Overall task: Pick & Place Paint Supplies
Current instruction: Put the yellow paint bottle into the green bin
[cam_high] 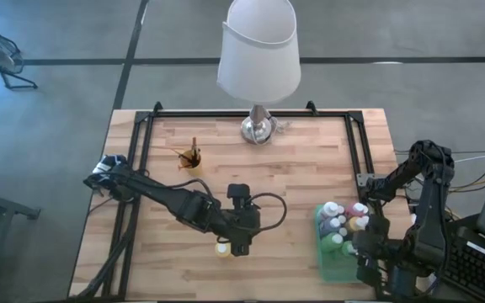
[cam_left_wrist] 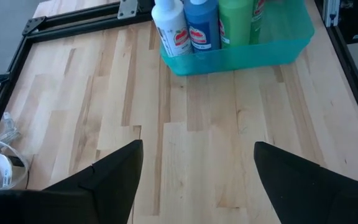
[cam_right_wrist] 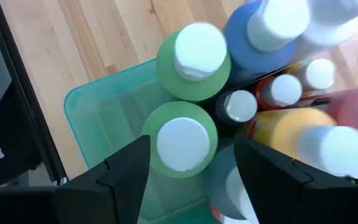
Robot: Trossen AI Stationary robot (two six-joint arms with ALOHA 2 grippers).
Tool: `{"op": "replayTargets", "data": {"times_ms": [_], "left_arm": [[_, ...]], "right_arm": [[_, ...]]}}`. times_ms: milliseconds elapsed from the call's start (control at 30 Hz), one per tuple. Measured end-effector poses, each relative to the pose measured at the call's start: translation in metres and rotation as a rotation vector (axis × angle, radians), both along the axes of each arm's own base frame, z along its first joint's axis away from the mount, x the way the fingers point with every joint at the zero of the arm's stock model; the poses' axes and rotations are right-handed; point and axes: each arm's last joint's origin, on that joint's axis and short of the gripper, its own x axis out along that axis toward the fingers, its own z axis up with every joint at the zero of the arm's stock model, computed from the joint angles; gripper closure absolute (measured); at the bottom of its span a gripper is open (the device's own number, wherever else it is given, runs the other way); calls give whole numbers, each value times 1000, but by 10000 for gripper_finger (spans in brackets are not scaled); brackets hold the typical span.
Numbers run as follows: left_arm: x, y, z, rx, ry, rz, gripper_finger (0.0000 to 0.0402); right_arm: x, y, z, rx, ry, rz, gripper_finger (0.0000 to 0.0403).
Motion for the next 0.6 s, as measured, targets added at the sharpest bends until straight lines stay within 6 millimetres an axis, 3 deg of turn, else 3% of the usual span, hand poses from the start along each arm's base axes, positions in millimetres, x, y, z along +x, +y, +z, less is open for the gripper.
{"op": "replayTargets", "data": {"times_ms": [233,600], "left_arm": [[-1,0,1,-14,-1,12,92],[-13,-11,6,2,21,-27,92]], "right_arm": [[0,-4,23,-54,-50,41,168],[7,-8,58,-171,-267,187,197]]}}
